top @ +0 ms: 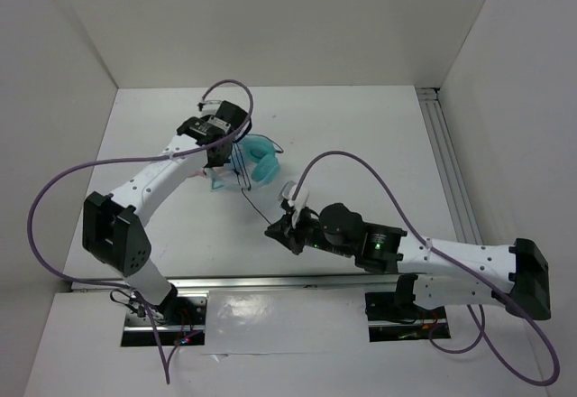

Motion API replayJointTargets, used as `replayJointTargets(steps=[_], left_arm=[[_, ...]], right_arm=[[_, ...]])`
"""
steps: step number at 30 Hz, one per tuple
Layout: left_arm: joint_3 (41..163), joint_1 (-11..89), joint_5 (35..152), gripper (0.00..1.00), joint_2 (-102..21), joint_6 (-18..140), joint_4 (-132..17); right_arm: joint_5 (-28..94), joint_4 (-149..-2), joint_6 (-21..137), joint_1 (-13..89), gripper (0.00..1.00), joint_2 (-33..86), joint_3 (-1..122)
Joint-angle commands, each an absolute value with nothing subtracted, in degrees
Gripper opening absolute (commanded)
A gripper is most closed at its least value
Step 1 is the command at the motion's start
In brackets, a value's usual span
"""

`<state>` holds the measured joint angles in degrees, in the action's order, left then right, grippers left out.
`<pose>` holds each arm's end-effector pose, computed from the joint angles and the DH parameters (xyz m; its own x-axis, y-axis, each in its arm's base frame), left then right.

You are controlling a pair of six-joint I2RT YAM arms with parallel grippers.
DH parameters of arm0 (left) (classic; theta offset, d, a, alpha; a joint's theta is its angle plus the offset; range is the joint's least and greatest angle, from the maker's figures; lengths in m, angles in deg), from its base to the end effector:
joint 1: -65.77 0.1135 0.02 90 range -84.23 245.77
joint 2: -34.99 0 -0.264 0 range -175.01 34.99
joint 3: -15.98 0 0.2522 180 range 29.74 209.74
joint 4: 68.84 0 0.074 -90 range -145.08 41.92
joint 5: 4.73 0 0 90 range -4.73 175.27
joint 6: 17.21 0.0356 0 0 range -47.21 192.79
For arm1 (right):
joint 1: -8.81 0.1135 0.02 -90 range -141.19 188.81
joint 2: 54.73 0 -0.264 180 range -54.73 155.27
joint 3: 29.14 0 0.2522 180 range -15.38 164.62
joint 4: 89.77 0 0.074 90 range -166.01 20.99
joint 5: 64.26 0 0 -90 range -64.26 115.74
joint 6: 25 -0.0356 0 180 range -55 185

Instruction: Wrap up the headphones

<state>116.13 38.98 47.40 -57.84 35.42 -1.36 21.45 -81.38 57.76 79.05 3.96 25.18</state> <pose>0.3080 -0.1310 0.3207 -0.6658 -0.2006 -0.7186 -0.4039 0.9067 0.1212 0.0840 0.2260 0.2957 -0.1892 -0.1551 -0.9696 -0.8971 0.4288 0.1065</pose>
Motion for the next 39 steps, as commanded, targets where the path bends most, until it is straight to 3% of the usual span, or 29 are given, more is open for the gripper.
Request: replayJointTargets(steps=[1, 11, 17, 21, 25, 31, 39], left_arm=[[116.3, 35.4, 55.6, 0.00, -56.7, 44.1, -10.1], [101.0, 25.8, 61.5, 0.00, -46.1, 51.2, -8.0], [93.3, 23.4, 61.5, 0.00, -39.8, 48.8, -9.2], [92.7, 22.3, 66.3, 0.00, -39.3, 50.0, -10.5], [95.3, 21.5, 61.1, 0.00, -39.9, 44.4, -8.6], [103.7, 31.2, 55.6, 0.00, -41.3, 34.5, -3.4], [112.3, 43.4, 57.3, 0.00, -48.2, 26.2, -5.2]], right_arm=[[15.9, -71.5, 66.6, 78.1, 0.00, 6.5, 31.7], [-3.5, -67.0, 72.7, 74.1, 0.00, 8.7, 36.7], [1.4, -68.1, 73.3, 69.3, 0.00, 7.7, 39.4], [2.2, -69.7, 73.3, 67.4, 0.00, 8.3, 39.4], [9.6, -68.5, 71.2, 66.2, 0.00, 9.7, 40.8], [18.1, -72.3, 66.7, 69.1, 0.00, 6.0, 37.8], [24.0, -75.6, 64.7, 75.9, 0.00, 5.2, 37.2]])
